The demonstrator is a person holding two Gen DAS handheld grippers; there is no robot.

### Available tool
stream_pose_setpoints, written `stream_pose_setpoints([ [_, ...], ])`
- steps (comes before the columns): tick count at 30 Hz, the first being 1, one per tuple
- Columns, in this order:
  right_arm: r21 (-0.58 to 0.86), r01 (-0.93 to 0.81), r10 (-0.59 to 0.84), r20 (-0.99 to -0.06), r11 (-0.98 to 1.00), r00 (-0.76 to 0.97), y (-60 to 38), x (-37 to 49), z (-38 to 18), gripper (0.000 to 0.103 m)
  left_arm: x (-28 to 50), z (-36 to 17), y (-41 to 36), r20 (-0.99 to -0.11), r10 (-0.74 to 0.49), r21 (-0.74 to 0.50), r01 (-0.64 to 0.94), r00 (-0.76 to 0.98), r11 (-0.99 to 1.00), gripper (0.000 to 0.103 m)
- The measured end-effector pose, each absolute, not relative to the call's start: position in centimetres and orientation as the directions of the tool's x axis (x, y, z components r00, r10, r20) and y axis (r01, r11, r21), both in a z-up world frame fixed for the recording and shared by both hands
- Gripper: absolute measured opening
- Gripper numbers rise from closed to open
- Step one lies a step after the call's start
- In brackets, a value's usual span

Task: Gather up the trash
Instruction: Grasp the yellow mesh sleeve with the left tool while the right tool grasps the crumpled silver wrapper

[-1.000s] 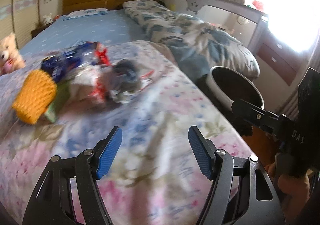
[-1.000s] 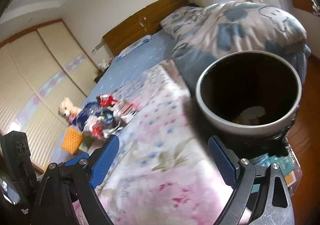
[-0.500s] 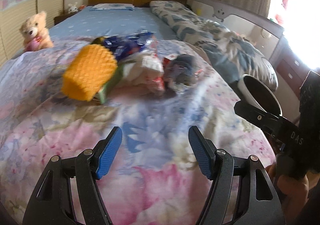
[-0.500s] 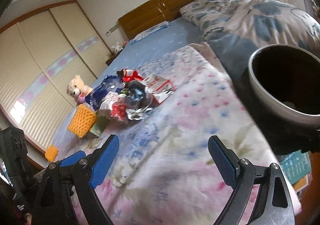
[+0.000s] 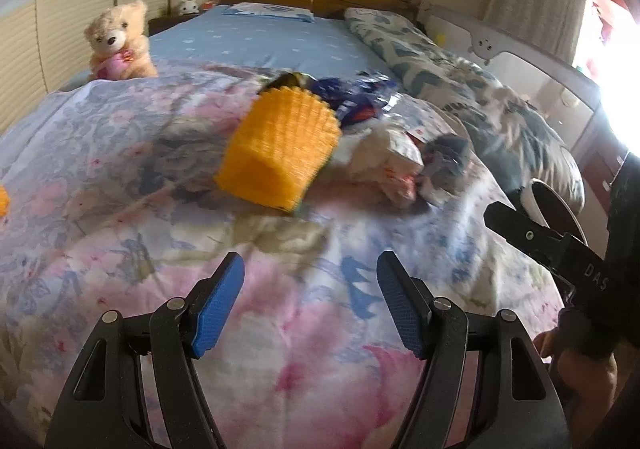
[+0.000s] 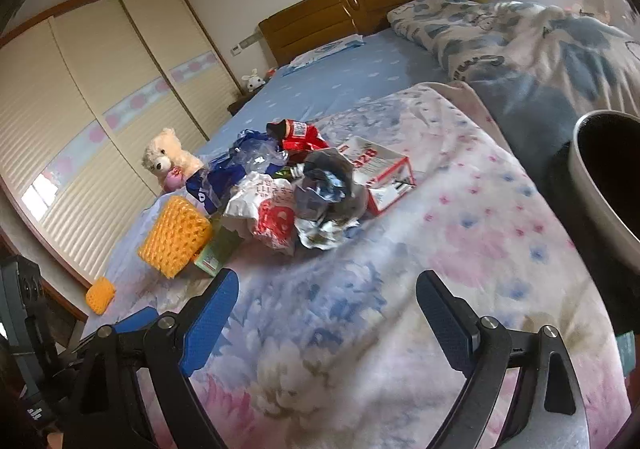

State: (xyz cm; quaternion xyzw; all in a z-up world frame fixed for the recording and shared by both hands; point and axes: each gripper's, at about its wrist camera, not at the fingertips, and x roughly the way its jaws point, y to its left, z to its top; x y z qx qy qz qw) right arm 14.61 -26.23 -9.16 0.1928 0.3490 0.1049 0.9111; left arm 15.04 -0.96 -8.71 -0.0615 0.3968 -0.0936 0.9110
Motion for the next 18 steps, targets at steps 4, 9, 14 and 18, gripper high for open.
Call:
stream_pose_setpoints([
  [4,0.413,-0.060,0.319,-0.594,0.909,0.738,-25.6,15.7,-9.1,0.092,15.9,-8.4,0.2,-0.703,-0.200,-0.189,0.092,0.683,0.978,0.074],
  [9,0.390,-0.052,0.301,-0.610,0.919,0.733,-25.0,17.3,-9.4,0.092,17.4,-7.7,1.2,-0.687,-0.191,-0.198,0.072,0.701,0.978,0.076],
  [14,0.384,-0.030,0.279,-0.612,0.923,0.740,-25.1,18.8,-9.6,0.091,18.9,-7.3,1.3,-0.671,-0.186,-0.197,0.069,0.718,0.978,0.076],
  [18,0.391,-0.016,0.273,-0.613,0.920,0.742,-25.3,20.0,-9.7,0.082,20.0,-7.8,1.0,-0.675,-0.190,-0.194,0.076,0.713,0.978,0.065],
])
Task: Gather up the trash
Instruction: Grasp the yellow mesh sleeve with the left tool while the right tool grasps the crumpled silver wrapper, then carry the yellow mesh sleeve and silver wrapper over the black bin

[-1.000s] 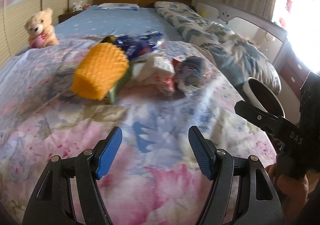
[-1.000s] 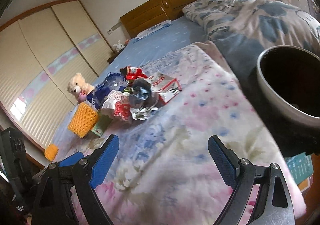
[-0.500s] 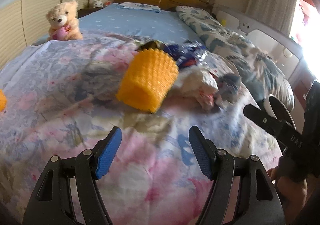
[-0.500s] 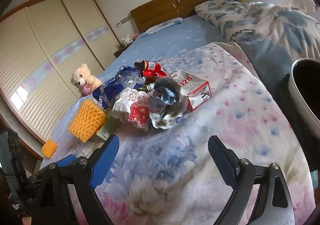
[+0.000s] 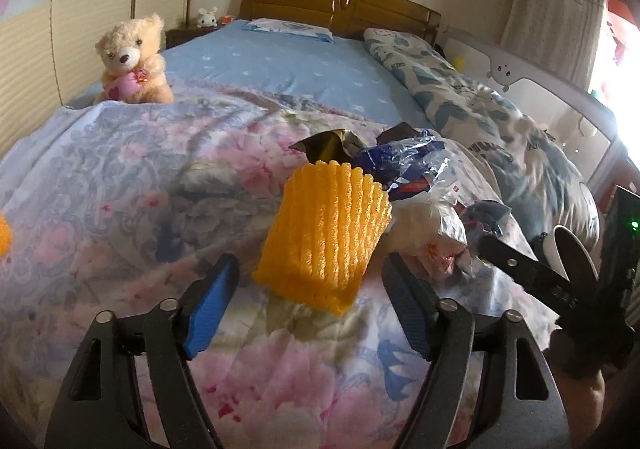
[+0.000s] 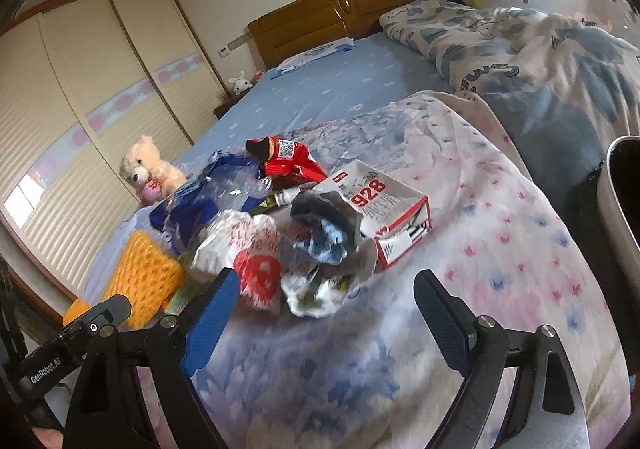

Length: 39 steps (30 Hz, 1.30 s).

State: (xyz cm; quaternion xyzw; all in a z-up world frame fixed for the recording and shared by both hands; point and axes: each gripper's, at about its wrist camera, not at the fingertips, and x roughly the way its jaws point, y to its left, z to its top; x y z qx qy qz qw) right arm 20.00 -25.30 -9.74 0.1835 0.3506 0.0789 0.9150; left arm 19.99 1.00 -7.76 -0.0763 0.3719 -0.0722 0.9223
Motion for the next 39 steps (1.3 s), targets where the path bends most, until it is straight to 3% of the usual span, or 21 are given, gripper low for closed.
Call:
stream_pose_setpoints([
  [2,0.405,-0.016,0.290,-0.627,0.914,0.723,-25.1,20.8,-10.1,0.070,20.3,-8.1,0.9,-0.685,-0.204,-0.203,0.086,0.699,0.975,0.042],
  [3,0.413,-0.016,0.299,-0.633,0.910,0.714,-25.0,21.2,-10.3,0.062,20.4,-8.2,0.8,-0.686,-0.210,-0.206,0.090,0.697,0.974,0.038],
  [5,0.419,-0.013,0.307,-0.646,0.908,0.699,-24.8,21.7,-10.7,0.027,20.2,-8.1,0.7,-0.678,-0.218,-0.210,0.098,0.702,0.973,0.027],
  [7,0.430,-0.016,0.322,-0.650,0.903,0.688,-24.8,21.8,-11.0,0.004,19.8,-7.8,0.6,-0.670,-0.220,-0.207,0.106,0.709,0.973,0.023],
  [20,0.436,-0.055,0.330,-0.588,0.898,0.739,-27.2,16.7,-8.6,0.001,15.6,-6.8,-3.2,-0.649,-0.308,-0.232,0.204,0.695,0.951,0.019],
  [39,0.477,0.057,0.249,-0.552,0.877,0.796,-35.4,10.4,-7.1,0.001,13.4,-5.9,-12.9,-0.655,-0.443,-0.215,0.410,0.612,0.886,0.019],
])
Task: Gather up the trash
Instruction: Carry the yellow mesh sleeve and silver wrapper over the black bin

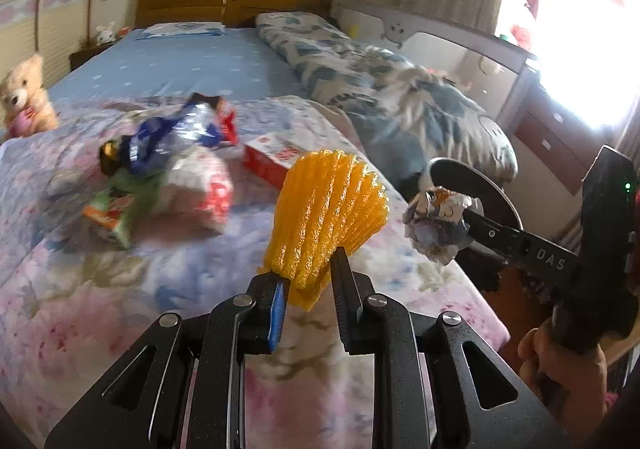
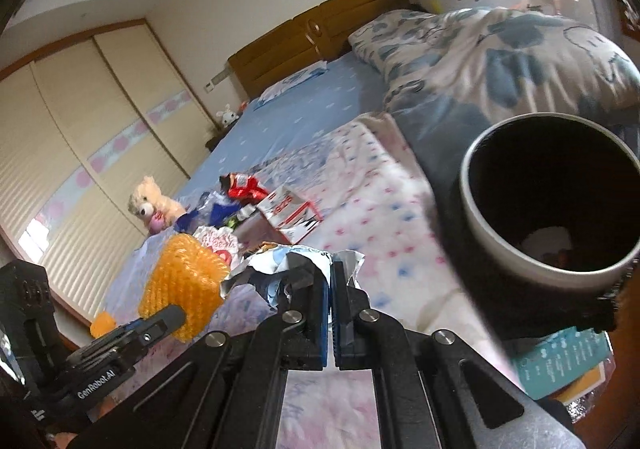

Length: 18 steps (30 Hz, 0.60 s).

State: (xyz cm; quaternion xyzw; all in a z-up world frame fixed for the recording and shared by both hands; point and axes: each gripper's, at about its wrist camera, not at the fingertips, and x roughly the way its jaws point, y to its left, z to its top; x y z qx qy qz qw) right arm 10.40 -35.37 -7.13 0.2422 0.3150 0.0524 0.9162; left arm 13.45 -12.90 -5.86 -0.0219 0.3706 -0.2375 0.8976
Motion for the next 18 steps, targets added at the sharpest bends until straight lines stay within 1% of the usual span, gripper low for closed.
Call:
stream_pose_setpoints([
  [18,0.502,0.181,0.144,-0.541,0.845,0.829,-42.9,6.9,-7.1,0.001,13.3,-5.7,-20.8,-0.680,-0.496,-0.177,0.535,0.540,0.826,0.019],
])
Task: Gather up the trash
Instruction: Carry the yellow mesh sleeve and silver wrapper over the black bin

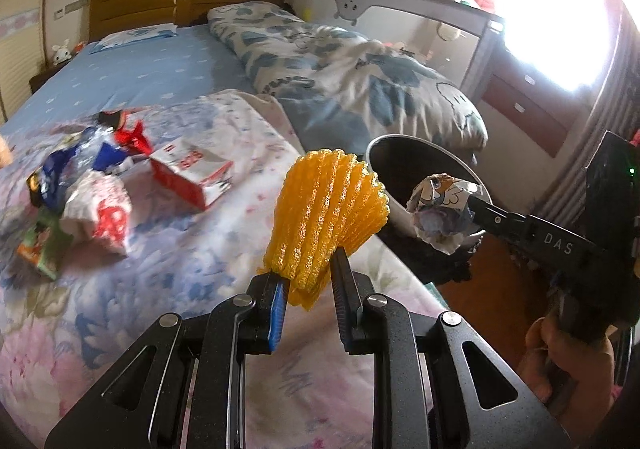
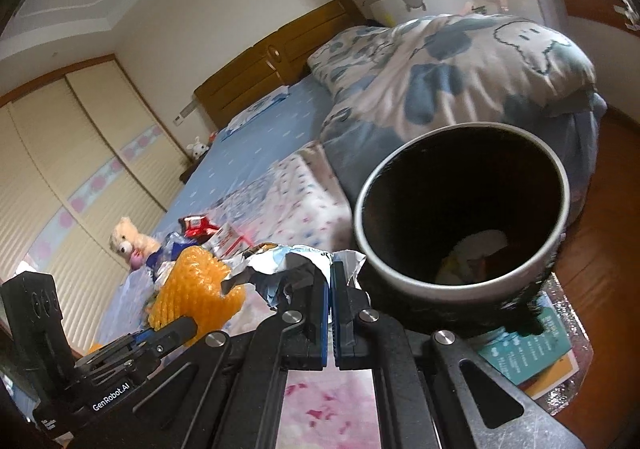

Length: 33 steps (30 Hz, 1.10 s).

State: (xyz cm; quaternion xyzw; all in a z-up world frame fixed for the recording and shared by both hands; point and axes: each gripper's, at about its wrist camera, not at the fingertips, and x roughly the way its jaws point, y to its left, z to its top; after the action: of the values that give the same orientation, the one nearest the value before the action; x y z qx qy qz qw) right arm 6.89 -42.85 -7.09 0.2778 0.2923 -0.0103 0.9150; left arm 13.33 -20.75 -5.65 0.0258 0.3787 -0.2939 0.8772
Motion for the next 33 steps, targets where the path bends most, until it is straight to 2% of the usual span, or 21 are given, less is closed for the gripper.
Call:
stream_pose_setpoints([
  [33,0.520,0.321,0.010,-0.537,0.791,0.844,-52.7,6.6,-6.8,0.001,15.0,-4.8,-32.8,-0.709,-0.531,-0.107,0.674,0.464,0.731,0.019],
])
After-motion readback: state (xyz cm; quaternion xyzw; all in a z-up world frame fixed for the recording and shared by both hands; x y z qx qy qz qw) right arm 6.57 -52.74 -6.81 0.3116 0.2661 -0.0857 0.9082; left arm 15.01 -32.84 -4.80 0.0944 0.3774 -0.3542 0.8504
